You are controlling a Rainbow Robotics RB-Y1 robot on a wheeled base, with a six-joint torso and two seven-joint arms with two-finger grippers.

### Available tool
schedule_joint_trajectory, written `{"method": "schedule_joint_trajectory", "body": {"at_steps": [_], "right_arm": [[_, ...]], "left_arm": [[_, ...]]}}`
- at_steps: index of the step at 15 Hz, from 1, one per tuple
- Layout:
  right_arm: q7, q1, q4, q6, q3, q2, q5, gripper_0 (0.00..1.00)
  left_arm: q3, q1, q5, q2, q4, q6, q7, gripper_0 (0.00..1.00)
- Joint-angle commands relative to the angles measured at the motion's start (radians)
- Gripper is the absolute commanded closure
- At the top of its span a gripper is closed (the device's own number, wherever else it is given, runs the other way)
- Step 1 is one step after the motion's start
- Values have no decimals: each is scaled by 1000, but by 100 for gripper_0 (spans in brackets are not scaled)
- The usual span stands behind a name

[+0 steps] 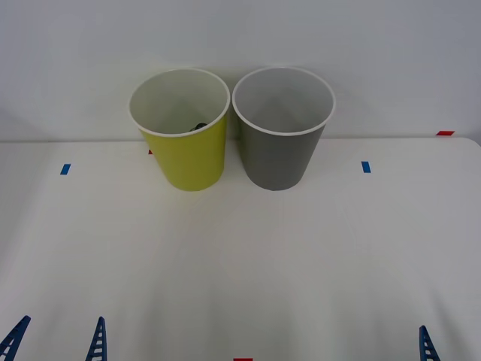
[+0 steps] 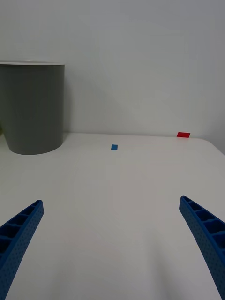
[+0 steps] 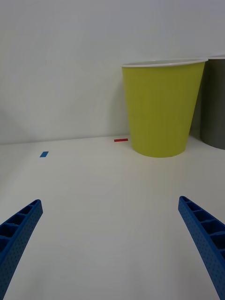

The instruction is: Put cans in the gray bin and PET bottles in the light green bin.

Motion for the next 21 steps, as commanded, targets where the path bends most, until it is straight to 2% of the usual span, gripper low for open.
{"method": "schedule_joint_trajectory", "body": {"at_steps": [1,21], "right_arm": [[-17,2,0,-1,3,-9,0,0],[-15,2,1,-1,8,-8,-2,0]], "left_arm": [[0,0,0,0,0,0,0,0],[0,0,0,0,0,0,0,0]]}}
